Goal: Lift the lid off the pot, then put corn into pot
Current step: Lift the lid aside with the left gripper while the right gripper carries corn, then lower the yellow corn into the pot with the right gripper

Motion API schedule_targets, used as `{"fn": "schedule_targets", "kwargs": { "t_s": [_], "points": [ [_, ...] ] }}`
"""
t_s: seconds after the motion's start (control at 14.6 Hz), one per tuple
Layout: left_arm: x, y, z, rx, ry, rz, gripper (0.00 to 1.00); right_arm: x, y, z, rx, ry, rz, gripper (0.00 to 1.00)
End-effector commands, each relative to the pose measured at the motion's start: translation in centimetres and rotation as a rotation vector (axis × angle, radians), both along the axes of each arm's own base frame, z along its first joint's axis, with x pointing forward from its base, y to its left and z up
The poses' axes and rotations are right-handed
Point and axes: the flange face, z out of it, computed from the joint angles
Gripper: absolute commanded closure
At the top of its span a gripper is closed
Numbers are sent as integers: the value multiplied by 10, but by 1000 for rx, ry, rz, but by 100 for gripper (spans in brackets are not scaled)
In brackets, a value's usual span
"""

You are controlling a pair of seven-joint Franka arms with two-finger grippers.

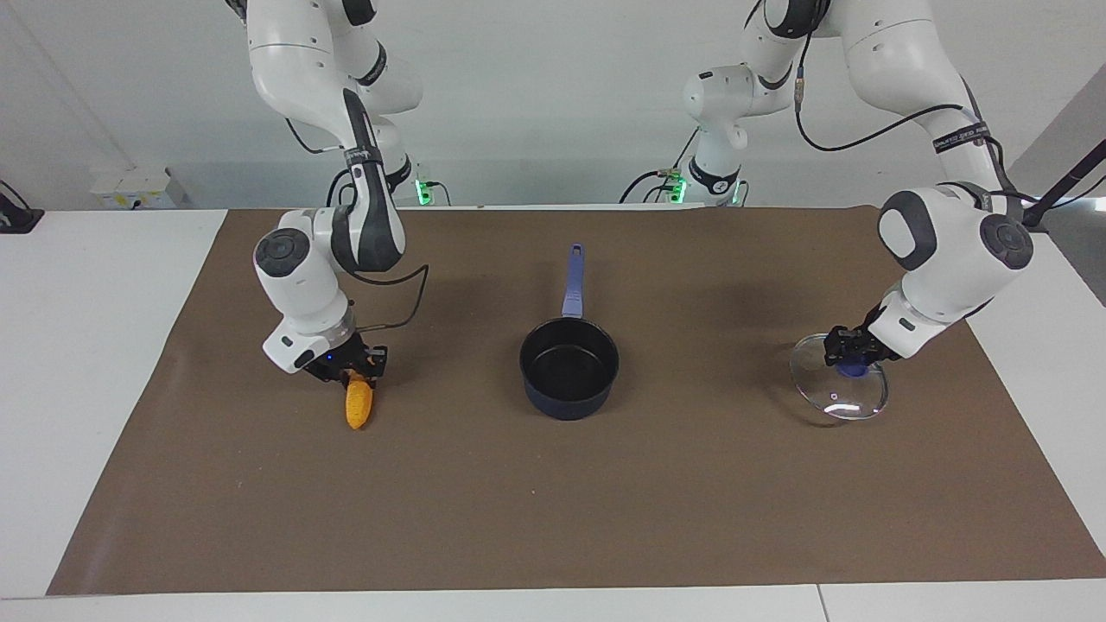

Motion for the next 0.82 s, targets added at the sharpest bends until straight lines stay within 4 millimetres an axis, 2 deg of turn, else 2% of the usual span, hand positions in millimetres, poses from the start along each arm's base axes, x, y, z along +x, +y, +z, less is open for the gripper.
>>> {"fn": "schedule_targets", "kwargs": {
  "t_s": [0.0,0.07,0.2,0.27,0.41,0.55,0.61,0.68,0.75],
  "points": [
    [-10,2,-3,4,-17,-9,100,18,16,49,15,15,24,100],
    [-14,4,-8,4,-12,-7,100,26,21,75,17,29,26,100],
    [-17,4,-19,6,-18,-5,100,34,69,126,25,45,19,100],
    [-18,4,-21,5,-15,-5,100,35,107,143,25,46,-11,100],
    [-18,4,-23,5,-10,-4,100,32,163,157,39,23,-78,100],
    [-20,4,-26,5,-10,-3,96,12,226,156,43,15,-130,100],
    [-19,4,-26,6,-13,-3,67,-2,265,148,45,15,-147,100],
    [-19,4,-26,6,-15,-5,4,-9,288,138,45,9,-150,100],
    [-18,5,-25,5,-17,-17,0,-15,304,128,43,15,-136,100]
  ]
}}
